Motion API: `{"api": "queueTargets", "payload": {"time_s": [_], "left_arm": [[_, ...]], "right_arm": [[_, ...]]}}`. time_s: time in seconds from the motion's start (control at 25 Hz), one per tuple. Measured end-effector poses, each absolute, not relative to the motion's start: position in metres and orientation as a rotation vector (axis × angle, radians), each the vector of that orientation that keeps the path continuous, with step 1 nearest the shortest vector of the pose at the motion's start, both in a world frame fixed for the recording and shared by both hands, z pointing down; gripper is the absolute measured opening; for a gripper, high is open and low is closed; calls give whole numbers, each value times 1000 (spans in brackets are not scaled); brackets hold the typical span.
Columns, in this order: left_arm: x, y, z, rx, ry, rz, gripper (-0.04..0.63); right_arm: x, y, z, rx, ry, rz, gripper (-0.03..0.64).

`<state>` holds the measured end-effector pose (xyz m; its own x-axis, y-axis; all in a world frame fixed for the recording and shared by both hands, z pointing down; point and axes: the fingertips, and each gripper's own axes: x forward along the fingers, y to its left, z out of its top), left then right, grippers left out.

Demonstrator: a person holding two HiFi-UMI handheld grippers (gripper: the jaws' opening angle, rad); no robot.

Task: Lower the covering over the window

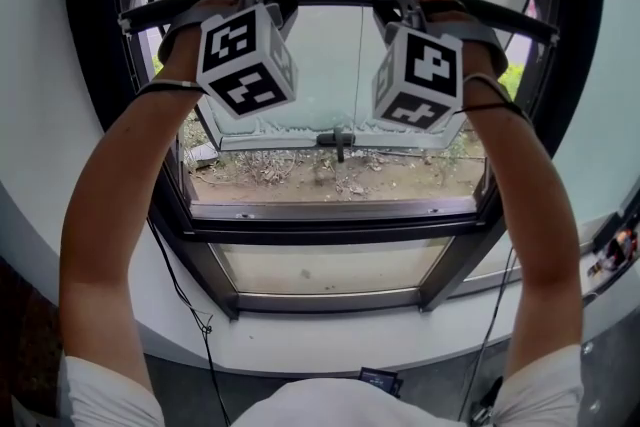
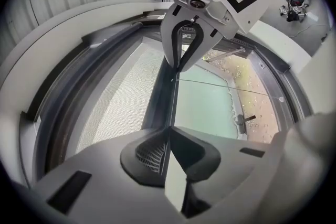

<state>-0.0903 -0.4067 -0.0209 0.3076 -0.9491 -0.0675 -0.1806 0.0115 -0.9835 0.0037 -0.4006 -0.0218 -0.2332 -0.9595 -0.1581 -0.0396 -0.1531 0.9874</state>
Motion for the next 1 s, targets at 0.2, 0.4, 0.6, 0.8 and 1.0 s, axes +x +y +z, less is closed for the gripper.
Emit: {"api": "queueTargets", "payload": {"time_s": [0.2, 0.4, 0.6, 0.8, 1.0], "left_arm": [[-91, -406, -8, -1454, 1098, -876, 38], [-89, -405, 18, -1480, 1078, -904, 37], [-89, -404, 47, -1519, 1055, -919, 38], [-88, -404, 61, -1548, 1059, -919, 38], [-87, -403, 86, -1583, 1041, -950, 37]], "right_arm": [[3, -400, -10, 1194, -1318, -1501, 34], [4, -400, 15, 1162, -1332, -1479, 34], [4, -399, 44, 1135, -1341, -1469, 34], [5, -399, 58, 1132, -1376, -1445, 34], [6, -399, 82, 1100, -1397, -1412, 34]]}}
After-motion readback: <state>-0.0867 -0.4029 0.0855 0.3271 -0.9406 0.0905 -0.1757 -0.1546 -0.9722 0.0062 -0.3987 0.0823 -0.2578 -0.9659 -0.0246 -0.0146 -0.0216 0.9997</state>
